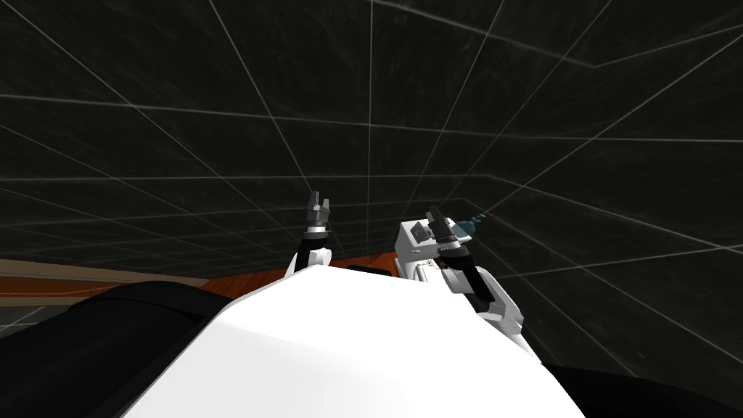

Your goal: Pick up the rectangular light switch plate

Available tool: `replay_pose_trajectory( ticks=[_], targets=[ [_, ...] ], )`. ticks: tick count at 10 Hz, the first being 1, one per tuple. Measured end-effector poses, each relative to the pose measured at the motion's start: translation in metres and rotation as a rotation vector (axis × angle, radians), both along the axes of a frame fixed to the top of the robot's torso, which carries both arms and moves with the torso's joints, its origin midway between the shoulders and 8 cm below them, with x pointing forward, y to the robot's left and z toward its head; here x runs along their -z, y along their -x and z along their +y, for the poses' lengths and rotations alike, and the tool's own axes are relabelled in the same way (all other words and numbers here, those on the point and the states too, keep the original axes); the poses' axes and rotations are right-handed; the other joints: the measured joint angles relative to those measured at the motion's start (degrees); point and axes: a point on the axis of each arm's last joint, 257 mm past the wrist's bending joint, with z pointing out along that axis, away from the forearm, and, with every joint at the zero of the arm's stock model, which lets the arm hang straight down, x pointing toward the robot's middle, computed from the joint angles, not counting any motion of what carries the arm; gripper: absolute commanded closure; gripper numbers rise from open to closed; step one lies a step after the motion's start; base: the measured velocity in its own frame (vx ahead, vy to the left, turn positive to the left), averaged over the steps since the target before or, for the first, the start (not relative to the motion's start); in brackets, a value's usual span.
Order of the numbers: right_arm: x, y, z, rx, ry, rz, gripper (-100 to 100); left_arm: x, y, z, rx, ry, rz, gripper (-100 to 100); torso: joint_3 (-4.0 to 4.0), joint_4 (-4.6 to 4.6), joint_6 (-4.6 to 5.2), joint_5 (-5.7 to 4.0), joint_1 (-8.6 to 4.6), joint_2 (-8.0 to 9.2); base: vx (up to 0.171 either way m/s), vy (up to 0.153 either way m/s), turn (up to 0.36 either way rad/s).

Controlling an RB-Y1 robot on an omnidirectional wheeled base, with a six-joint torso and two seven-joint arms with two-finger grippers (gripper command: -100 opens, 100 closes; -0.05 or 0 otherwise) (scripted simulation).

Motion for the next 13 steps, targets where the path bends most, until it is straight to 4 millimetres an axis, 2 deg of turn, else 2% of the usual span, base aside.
replay_pose_trajectory(
  ticks=[13],
  targets=[
    [0.051,-0.018,-0.006,-0.12,0.191,0.239,-100,0.0,0.0,0.0,0.0,0.0,0.0,0,-0.01,0.0,0.04,-0.02,-0.06,0.0,0.038,-0.027,0.09]
  ],
)
